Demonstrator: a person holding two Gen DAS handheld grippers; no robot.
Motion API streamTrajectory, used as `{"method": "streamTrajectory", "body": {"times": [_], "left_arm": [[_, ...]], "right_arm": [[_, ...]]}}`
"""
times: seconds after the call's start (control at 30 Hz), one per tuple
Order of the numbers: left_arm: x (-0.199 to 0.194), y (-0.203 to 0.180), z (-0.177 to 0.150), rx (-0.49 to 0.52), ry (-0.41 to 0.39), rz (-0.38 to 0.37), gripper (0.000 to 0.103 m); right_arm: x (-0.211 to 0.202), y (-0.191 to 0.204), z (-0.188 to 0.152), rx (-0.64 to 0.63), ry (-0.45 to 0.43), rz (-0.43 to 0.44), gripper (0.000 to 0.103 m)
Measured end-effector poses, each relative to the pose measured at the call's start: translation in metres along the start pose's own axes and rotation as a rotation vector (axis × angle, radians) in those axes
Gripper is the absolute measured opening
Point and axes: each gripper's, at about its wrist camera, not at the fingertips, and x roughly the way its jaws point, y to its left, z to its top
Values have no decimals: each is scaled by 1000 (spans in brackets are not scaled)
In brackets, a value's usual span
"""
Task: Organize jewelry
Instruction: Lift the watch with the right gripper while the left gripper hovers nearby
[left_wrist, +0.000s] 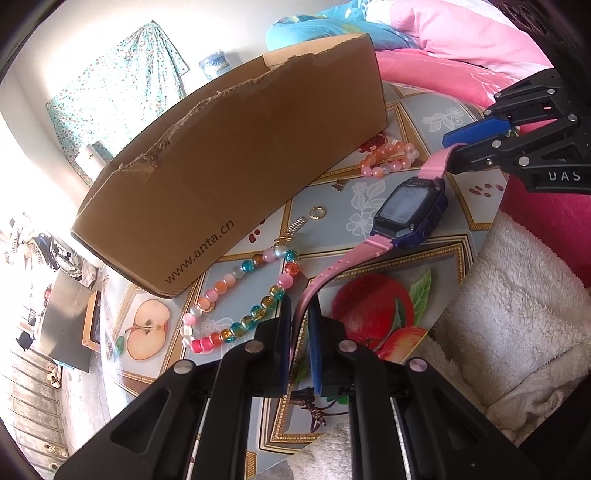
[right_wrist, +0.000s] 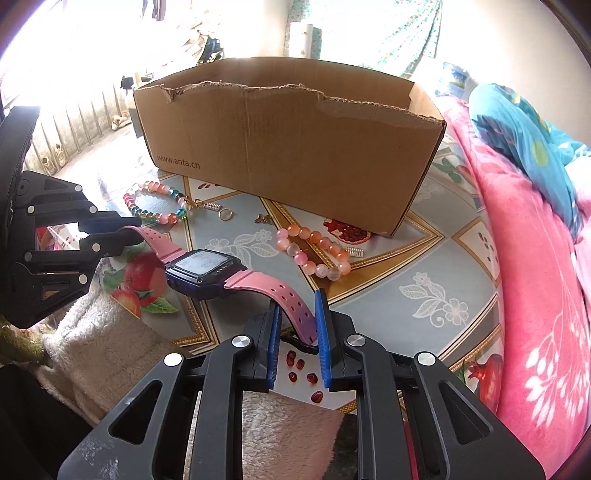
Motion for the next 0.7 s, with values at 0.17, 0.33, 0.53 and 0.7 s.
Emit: {"method": "streamTrajectory", "body": {"times": [0.17, 0.33, 0.53, 0.7], "left_arm": [[-1, 2, 1, -7, -10, -1, 8], [-4, 6, 0, -14, -23, -3, 7], [-7, 10, 1, -27, -38, -6, 7], [-5, 9, 1, -29, -39, -10, 7]], "right_arm": [[-1, 0, 2, 7, -6, -5, 16], [-3, -1, 3, 16, -12, -8, 16], [-2, -3, 6, 38, -14, -2, 16], [-3, -3, 7, 47, -21, -5, 16]]}}
